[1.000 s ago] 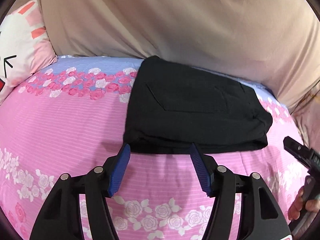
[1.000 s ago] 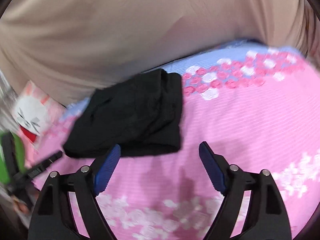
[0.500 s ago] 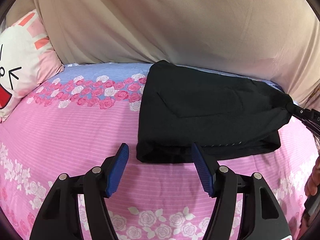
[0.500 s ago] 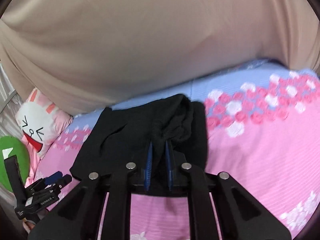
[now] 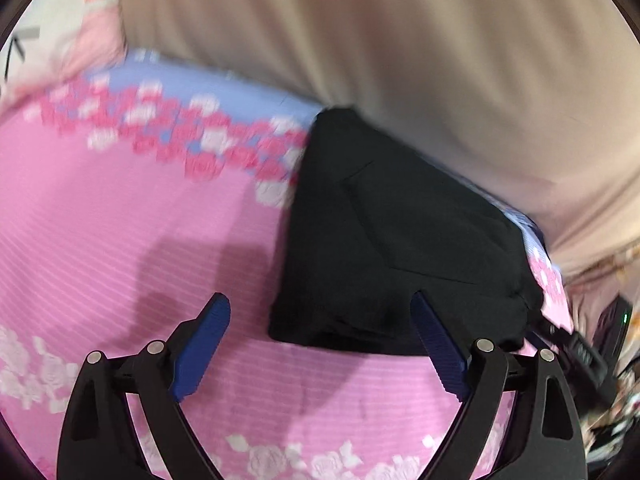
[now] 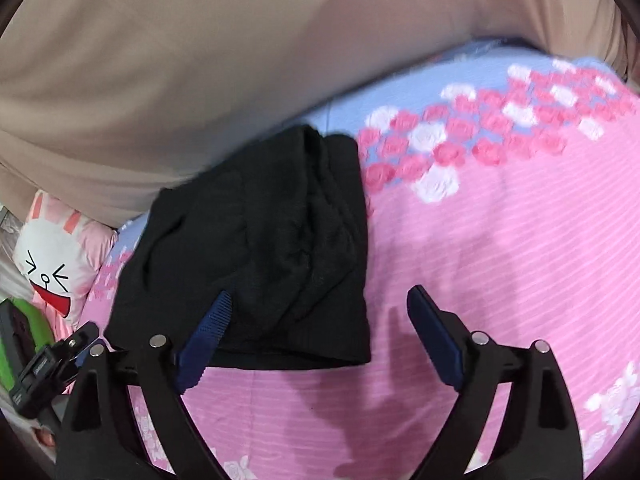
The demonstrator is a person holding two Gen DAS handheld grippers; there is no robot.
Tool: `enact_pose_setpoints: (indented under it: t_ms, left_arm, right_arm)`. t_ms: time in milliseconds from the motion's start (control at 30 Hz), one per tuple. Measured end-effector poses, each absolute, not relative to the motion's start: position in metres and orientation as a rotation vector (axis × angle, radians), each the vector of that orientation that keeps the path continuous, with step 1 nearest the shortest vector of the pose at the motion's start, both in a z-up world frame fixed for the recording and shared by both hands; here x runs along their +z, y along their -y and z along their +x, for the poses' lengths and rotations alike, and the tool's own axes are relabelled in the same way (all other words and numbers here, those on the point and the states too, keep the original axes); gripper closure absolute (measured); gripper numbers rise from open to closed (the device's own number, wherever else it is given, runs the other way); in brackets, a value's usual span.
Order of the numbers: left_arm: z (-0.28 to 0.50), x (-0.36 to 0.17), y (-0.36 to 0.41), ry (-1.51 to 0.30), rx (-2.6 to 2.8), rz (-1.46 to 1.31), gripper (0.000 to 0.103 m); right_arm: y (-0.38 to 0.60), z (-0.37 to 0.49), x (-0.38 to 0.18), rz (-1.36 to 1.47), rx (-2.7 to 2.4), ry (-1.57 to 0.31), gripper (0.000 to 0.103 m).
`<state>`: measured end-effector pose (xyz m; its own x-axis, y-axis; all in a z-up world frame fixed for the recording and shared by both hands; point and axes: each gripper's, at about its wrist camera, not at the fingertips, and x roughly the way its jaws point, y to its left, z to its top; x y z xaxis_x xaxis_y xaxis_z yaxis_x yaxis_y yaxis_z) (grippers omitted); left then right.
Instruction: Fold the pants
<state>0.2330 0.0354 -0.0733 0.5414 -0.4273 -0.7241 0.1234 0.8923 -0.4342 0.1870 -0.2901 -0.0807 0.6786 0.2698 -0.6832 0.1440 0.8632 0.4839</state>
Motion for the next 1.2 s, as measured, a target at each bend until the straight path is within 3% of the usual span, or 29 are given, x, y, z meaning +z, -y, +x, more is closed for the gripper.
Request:
enact_pose_setpoints:
  t_ms: [100, 167, 233, 267, 333, 467, 600, 700, 767, 833, 900, 1067, 1200]
  left_arm:
    - [0.246, -0.088, -0.036, -0.977, -0.350, -0.424, 0.015]
    - [0.248, -0.081, -0.027, -0.973, -0.410, -0.391, 0.056]
    - [0.241, -0.064, -0.023, -0.946, -0.409, -0.376, 0.072]
    - [0.234, -0.052, -0.023, -0.915, -0.417, -0.360, 0.073]
    - [0.227, -0.045, -0.022, -0.909, -0.435, -0.342, 0.073]
    - [0.223, -0.062, -0.019, -0.952, -0.341, -0.267, 0.073]
    - [0.179, -0.044, -0.018, -0.856, -0.309, -0.173, 0.072]
    - [0.145, -0.036, -0.004, -0.801, -0.272, -0.047, 0.054]
    - [0.126, -0.032, 0.008, -0.767, -0.257, 0.021, 0.052]
    - [0.108, -0.031, 0.017, -0.737, -0.259, 0.068, 0.039]
    - [0.091, -0.029, 0.023, -0.716, -0.269, 0.078, 0.033]
    - [0.072, -0.036, 0.028, -0.705, -0.259, 0.089, 0.029]
    - [0.061, -0.052, 0.032, -0.705, -0.222, 0.108, 0.029]
  right_arm:
    - [0.281, 0.193, -0.085, 0.536, 0.111, -0.840, 0.055]
    - [0.277, 0.188, -0.068, 0.508, 0.137, -0.808, 0.068]
    - [0.279, 0.178, -0.049, 0.521, 0.164, -0.761, 0.071]
    - [0.281, 0.171, -0.041, 0.527, 0.179, -0.741, 0.071]
    - [0.285, 0.165, -0.042, 0.516, 0.159, -0.742, 0.070]
    - [0.300, 0.158, -0.085, 0.576, 0.078, -0.832, 0.045]
    - [0.285, 0.111, -0.054, 0.402, -0.015, -0.727, 0.047]
    - [0.269, 0.081, -0.042, 0.332, -0.020, -0.685, 0.047]
    - [0.258, 0.066, -0.039, 0.300, -0.032, -0.673, 0.047]
    - [0.246, 0.052, -0.039, 0.265, -0.054, -0.662, 0.046]
    - [0.244, 0.043, -0.038, 0.260, -0.058, -0.654, 0.043]
    - [0.233, 0.018, -0.049, 0.250, -0.066, -0.653, 0.042]
    - [0.225, 0.002, -0.061, 0.235, -0.076, -0.664, 0.034]
